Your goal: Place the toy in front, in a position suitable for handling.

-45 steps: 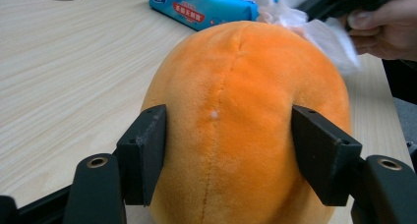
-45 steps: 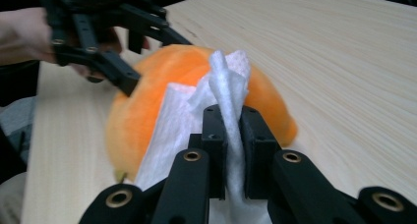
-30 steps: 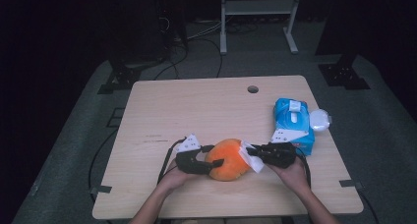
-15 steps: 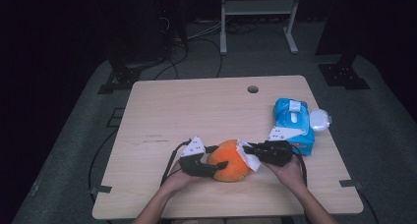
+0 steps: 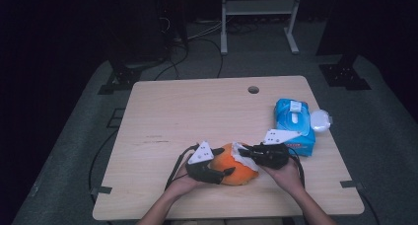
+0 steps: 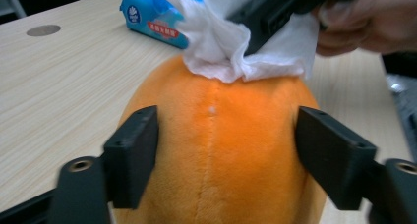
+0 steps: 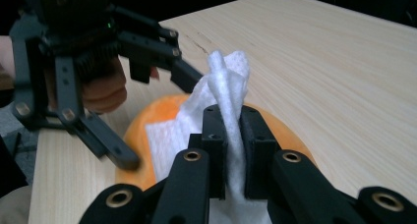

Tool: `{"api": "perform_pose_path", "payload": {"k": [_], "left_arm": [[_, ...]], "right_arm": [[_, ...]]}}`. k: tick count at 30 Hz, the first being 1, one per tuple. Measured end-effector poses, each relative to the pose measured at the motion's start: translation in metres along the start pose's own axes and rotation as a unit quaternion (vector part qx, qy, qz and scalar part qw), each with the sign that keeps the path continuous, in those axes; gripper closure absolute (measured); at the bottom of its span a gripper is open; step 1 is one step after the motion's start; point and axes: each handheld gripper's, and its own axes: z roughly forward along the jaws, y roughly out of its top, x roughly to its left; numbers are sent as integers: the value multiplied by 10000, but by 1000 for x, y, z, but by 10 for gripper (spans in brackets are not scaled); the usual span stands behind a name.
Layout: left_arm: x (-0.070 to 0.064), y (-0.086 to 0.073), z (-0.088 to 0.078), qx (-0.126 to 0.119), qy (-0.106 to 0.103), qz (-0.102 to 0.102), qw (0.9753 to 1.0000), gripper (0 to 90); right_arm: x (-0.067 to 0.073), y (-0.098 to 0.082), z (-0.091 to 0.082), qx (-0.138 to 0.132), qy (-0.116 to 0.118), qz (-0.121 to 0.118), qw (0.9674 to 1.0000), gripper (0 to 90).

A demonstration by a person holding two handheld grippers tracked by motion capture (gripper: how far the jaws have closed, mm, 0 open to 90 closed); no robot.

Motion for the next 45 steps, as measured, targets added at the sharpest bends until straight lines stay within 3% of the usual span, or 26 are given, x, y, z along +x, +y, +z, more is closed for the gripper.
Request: {"api": "perform_pose_path", "payload": {"k": [3, 6, 7, 10, 14, 16, 18, 20, 23, 25, 28, 33, 35, 37, 41, 45], "left_arm": [[10, 1, -4, 128, 118, -365, 9992, 94], [17, -3, -3, 127, -22, -706, 9974, 98], [17, -4, -2, 136, -144, -734, 9971, 132], [11, -2, 0, 203, -214, -501, 9983, 231], [-2, 3, 2, 317, -116, 14, 9994, 273], [-4, 3, 0, 347, -71, 112, 9993, 283], [-2, 0, -1, 325, -91, 77, 9994, 285], [0, -1, -1, 272, -114, -1, 9996, 279], [3, 0, 2, 227, -75, -177, 9996, 177], [4, -1, 4, 259, -128, -290, 9992, 145], [2, -1, 4, 361, -110, -162, 9992, 223], [-7, 3, 3, 455, -39, 78, 9989, 261], [-6, 2, 2, 446, -52, 102, 9989, 269], [-6, 0, 1, 446, -59, 105, 9989, 273], [-4, 0, 1, 390, -98, 44, 9992, 257], [1, 1, 3, 415, -43, -235, 9989, 106]], "right_arm": [[-3, -4, -5, 29, 1, 4, 10000, 814], [-7, -5, -8, 44, 124, 98, 9999, 813], [-8, -5, -8, 44, 139, 118, 9998, 813], [0, 0, -5, 11, 172, 37, 9998, 813], [19, 10, 5, -16, 466, -227, 9987, 813], [22, 11, 8, 68, 361, -372, 9986, 813], [14, 9, 5, 70, 238, -246, 9994, 813], [0, 2, -2, 152, -42, -122, 9998, 813], [-9, -5, -10, 161, -142, 51, 9998, 813], [-8, -5, -12, 182, -200, 13, 9996, 814], [0, -1, -8, 157, -185, -132, 9996, 814], [27, 10, 6, 16, 298, -452, 9985, 813], [30, 11, 7, 61, 197, -635, 9978, 813], [23, 10, 4, 74, 97, -530, 9985, 813], [-6, -3, -11, 161, -264, -120, 9994, 813], [-10, -7, -15, 185, -292, -29, 9994, 813]]}}
